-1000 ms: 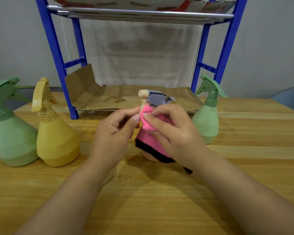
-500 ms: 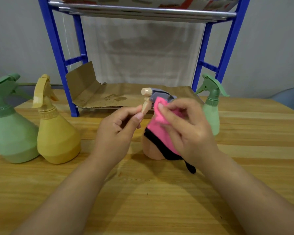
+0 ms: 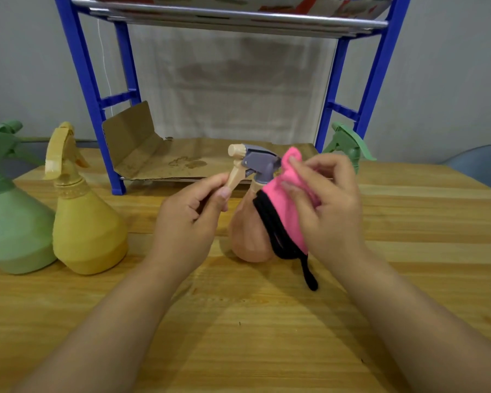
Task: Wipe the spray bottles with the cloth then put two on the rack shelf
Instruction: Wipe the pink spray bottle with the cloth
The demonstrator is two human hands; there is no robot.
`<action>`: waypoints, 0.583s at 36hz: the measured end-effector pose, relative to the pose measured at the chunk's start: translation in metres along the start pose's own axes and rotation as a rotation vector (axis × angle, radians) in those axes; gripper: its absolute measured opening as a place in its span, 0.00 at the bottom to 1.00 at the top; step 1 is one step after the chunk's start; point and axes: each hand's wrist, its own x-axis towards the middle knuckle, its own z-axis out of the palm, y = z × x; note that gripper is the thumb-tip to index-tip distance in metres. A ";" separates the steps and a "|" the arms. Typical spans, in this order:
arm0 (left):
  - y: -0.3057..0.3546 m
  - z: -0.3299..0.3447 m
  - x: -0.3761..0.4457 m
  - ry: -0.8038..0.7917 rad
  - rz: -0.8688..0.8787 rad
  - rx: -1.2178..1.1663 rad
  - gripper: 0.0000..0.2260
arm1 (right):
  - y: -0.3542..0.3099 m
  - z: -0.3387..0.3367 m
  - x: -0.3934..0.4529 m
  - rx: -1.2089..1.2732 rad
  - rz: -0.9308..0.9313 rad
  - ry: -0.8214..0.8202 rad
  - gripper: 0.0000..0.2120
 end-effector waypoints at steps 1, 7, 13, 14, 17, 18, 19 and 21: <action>0.001 0.000 0.000 0.002 0.002 -0.004 0.12 | 0.001 -0.001 0.000 0.000 0.021 0.010 0.17; -0.002 -0.001 0.000 -0.004 -0.038 -0.005 0.13 | -0.006 0.006 -0.017 0.037 -0.062 -0.277 0.14; -0.001 0.000 0.002 -0.008 -0.073 -0.045 0.14 | -0.005 0.005 -0.018 0.043 -0.018 -0.204 0.15; -0.001 0.000 0.002 -0.012 -0.077 -0.047 0.14 | -0.003 0.005 -0.019 0.039 -0.023 -0.220 0.15; 0.000 0.000 0.002 -0.017 -0.090 -0.050 0.14 | 0.001 0.004 -0.025 0.003 -0.061 -0.308 0.14; -0.001 0.000 0.002 -0.018 -0.097 -0.056 0.14 | 0.002 0.003 -0.027 -0.005 -0.066 -0.332 0.14; -0.001 0.000 0.002 -0.018 -0.106 -0.064 0.14 | 0.002 0.003 -0.029 -0.011 -0.067 -0.350 0.14; -0.002 0.002 0.003 -0.012 -0.117 -0.084 0.12 | 0.003 0.001 -0.031 -0.012 -0.069 -0.371 0.14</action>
